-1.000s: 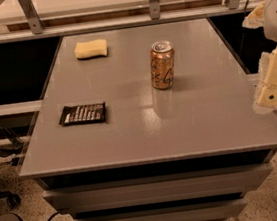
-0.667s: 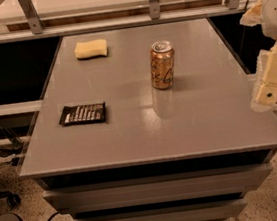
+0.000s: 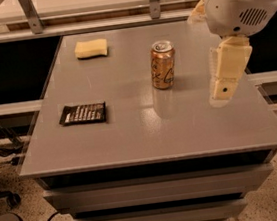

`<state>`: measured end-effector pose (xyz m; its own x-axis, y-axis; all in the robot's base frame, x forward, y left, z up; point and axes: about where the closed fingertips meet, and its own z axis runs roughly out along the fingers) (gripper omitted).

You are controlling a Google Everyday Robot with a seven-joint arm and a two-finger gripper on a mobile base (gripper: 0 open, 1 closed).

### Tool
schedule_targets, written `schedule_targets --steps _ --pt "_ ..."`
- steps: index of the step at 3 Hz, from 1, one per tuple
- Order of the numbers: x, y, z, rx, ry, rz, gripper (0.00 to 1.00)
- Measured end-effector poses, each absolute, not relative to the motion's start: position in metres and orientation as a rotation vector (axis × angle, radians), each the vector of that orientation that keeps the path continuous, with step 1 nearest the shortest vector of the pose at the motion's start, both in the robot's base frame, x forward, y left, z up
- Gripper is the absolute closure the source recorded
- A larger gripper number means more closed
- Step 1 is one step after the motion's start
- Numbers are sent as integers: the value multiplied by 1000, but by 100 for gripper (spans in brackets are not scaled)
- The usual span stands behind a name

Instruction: Pick rxbar chocolate

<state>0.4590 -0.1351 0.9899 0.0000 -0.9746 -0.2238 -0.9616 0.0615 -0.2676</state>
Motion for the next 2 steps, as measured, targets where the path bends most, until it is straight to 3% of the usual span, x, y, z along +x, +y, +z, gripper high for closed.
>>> schedule_targets --steps 2 --pt "453 -33 973 -2177 1793 24 0"
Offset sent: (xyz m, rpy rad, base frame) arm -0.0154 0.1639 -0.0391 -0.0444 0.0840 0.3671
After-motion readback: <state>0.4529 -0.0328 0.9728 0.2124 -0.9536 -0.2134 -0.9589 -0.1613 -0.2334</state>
